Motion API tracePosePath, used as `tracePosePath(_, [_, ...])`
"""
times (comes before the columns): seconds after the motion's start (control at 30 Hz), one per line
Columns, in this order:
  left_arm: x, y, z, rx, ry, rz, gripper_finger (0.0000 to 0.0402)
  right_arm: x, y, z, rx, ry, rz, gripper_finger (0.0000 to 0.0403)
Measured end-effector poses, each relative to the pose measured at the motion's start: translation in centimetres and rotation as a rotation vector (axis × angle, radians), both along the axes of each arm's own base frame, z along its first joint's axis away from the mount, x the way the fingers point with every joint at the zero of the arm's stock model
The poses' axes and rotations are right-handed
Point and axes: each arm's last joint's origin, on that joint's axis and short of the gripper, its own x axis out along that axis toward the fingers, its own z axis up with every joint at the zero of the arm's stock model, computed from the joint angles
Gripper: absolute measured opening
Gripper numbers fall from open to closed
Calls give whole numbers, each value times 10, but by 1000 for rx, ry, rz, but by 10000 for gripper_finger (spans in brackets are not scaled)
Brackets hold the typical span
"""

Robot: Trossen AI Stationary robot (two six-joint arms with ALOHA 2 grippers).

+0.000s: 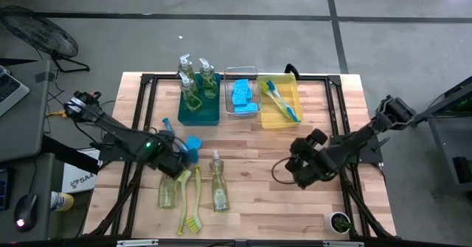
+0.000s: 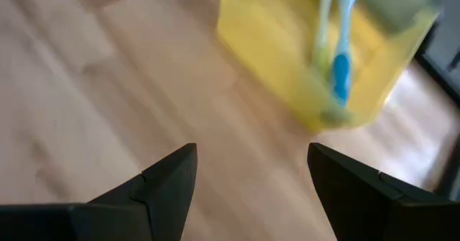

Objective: Pick & Place Kitchen Sink Supplies
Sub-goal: Put the dishwashing liquid into the blue bin

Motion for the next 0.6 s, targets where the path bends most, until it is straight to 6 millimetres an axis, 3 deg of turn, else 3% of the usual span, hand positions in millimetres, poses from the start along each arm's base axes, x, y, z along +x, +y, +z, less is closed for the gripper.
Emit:
tracePosePath(0.37, [20,56,-2,-278,148,-53,395,-36,30,-53,206,-78,87,259])
tracePosePath(0.6, [21,69,-2,-394,163,-32,395,-54,32,-71,253,-78,113,259])
